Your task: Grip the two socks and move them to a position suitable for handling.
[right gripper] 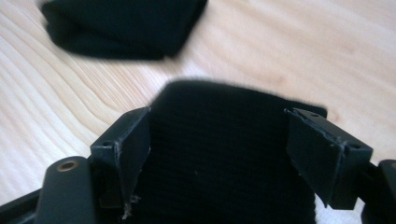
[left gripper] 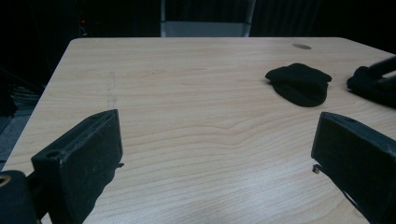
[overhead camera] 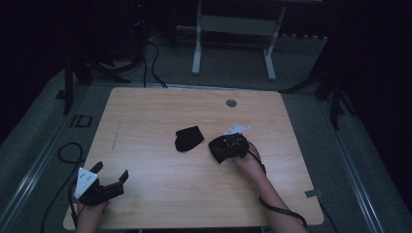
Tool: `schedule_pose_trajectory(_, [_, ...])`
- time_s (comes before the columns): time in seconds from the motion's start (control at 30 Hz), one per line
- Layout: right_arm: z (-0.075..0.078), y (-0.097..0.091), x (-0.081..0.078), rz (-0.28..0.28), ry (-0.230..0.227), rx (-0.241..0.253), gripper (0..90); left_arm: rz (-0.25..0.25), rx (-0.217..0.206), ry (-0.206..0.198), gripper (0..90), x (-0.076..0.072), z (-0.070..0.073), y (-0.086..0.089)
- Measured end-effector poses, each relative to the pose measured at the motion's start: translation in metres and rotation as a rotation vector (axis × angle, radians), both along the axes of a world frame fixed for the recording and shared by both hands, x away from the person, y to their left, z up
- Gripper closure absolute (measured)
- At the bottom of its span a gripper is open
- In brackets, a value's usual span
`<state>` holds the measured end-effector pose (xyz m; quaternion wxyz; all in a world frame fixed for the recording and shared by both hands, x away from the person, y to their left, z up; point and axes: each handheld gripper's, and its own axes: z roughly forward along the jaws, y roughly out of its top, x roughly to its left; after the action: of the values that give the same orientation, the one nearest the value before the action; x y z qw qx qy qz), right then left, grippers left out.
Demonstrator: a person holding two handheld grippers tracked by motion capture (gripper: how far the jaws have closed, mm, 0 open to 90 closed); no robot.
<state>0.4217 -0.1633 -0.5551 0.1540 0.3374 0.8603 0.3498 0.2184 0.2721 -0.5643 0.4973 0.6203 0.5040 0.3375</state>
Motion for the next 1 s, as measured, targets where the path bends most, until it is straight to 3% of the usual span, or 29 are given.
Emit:
schedule_pose_trajectory(0.23, [-0.008,-0.001,-0.007,-0.024,-0.019,-0.003,29.7,-0.002,0.002,0.004,2.3,0.000,0.000,-0.001])
schedule_pose_trajectory(0.27, [-0.008,0.001,-0.013,-0.039,-0.022,0.009,45.8,-0.004,0.006,0.006,2.3,0.000,0.000,-0.002])
schedule_pose_trajectory(0.37, [-0.007,0.004,-0.015,-0.037,-0.027,0.012,62.3,-0.005,0.008,0.004,2.3,0.000,0.000,-0.003])
schedule_pose_trajectory(0.4, [-0.007,0.004,-0.015,-0.037,-0.027,0.012,62.3,-0.005,0.008,0.004,2.3,0.000,0.000,-0.003])
schedule_pose_trajectory(0.43, [-0.006,0.006,-0.016,-0.028,-0.027,0.015,72.9,-0.006,0.006,0.003,2.3,0.000,0.000,-0.003])
schedule_pose_trajectory(0.53, [-0.005,0.008,-0.017,-0.029,-0.024,0.005,76.5,-0.006,0.002,0.009,2.3,0.001,0.000,-0.002])
schedule_pose_trajectory(0.7, [0.008,0.006,-0.022,-0.042,-0.035,0.042,78.7,-0.008,0.001,0.011,2.3,0.001,0.000,-0.002])
schedule_pose_trajectory(0.73, [0.018,0.004,-0.029,-0.038,-0.050,0.080,78.7,-0.008,0.001,0.011,2.3,0.001,0.000,-0.003])
schedule_pose_trajectory(0.83, [0.031,0.004,-0.039,-0.024,-0.082,0.081,78.7,-0.008,0.002,0.013,2.3,0.001,0.000,-0.003])
schedule_pose_trajectory(0.87, [0.042,0.003,-0.051,-0.006,-0.099,0.100,78.7,-0.007,0.003,0.013,2.3,0.001,0.000,-0.003])
schedule_pose_trajectory(0.9, [0.042,0.003,-0.051,-0.006,-0.099,0.100,78.7,-0.007,0.004,0.013,2.3,0.001,0.000,-0.003])
schedule_pose_trajectory(0.97, [0.056,0.001,-0.073,0.028,-0.116,0.134,78.6,-0.007,0.005,0.009,2.3,0.000,0.001,-0.003])
schedule_pose_trajectory(1.0, [0.056,0.001,-0.073,0.028,-0.116,0.134,78.6,-0.006,0.003,0.007,2.3,-0.001,0.001,-0.003])
